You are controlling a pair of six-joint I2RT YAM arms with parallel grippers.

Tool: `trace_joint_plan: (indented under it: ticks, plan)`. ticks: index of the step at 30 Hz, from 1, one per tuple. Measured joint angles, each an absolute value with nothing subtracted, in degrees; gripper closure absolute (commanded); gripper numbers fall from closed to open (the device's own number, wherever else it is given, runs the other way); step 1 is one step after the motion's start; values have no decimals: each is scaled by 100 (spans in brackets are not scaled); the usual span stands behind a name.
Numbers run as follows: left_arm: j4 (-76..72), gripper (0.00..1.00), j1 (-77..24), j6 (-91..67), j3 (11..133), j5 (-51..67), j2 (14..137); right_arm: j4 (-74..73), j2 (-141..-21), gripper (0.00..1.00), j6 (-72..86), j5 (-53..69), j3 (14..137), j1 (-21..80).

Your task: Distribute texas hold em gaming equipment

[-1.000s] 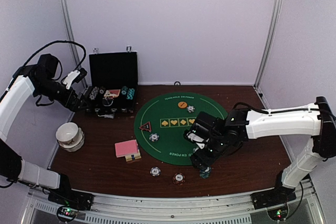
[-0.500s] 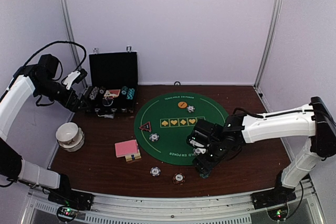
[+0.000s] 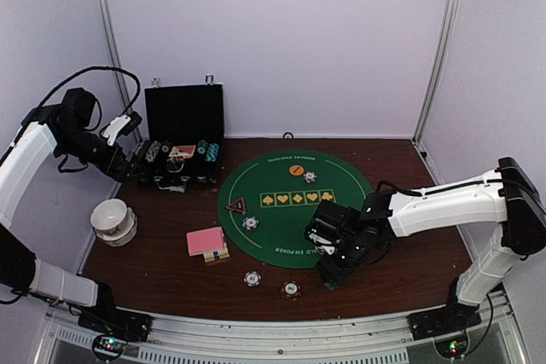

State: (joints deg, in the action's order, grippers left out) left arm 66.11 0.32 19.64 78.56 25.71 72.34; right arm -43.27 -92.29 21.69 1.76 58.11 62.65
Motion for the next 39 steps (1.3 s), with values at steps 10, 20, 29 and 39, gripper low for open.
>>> trace_joint_plan:
  ticks: [10,20,29,39]
  plan:
    - [6611,3,32,1964,7856,2571,7234,-4272,-9312,52,2163,215,5767,6265]
    - [6613,3,32,1964,7905,2571,7234,-4401,-9312,56,2123,204,5793,6265]
    - [6613,3,32,1966,7905,2571,7231,-4569,-9286,39,2091,224,5935,6265]
    - [6613,2,32,1990,7905,2571,7231,-4571,-9286,52,2093,252,5937,6265]
